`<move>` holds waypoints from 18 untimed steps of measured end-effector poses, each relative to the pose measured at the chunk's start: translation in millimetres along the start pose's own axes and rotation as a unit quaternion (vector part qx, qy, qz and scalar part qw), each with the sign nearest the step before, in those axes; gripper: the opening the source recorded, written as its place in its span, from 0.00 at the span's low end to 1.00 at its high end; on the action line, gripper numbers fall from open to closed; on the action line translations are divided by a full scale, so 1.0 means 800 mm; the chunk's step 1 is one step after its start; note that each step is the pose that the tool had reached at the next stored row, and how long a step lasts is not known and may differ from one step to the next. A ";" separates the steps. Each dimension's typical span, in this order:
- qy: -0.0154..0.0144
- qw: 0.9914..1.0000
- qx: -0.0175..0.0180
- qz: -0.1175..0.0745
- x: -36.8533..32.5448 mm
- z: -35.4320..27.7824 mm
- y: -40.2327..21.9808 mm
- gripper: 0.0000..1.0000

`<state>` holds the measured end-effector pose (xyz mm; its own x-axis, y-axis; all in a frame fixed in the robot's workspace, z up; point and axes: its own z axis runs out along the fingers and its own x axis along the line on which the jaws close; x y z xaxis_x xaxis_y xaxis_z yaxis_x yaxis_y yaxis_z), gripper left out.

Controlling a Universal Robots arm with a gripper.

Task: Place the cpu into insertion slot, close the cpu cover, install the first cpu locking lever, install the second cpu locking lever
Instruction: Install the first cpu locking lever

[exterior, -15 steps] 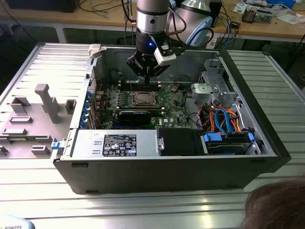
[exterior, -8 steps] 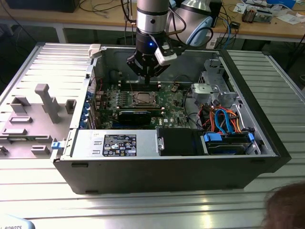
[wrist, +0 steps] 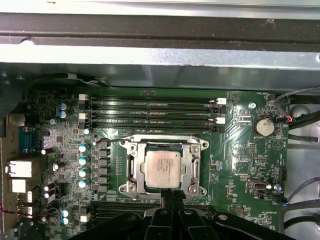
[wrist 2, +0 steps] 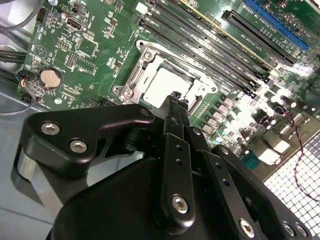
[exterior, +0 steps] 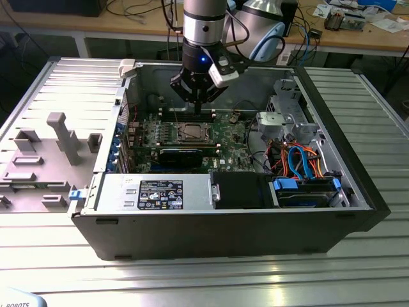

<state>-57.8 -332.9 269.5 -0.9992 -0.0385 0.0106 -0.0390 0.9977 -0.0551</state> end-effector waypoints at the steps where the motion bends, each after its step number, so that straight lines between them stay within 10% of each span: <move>1: 0.000 1.000 0.000 -0.003 0.0000 0.0000 0.0000 0.11; 6: -0.001 1.000 -0.001 -0.020 0.0001 -0.0003 -0.0001 0.11; 8: -0.003 0.999 -0.024 -0.028 0.0000 0.0000 0.0000 0.11; 9: -0.003 0.999 -0.029 -0.029 0.0003 0.0001 0.0000 0.11; 18: -0.004 0.999 -0.030 -0.029 0.0333 0.0009 0.0012 0.11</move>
<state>-84.5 -333.0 269.0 -0.9954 -0.0958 0.0046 -0.0958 0.9954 0.0052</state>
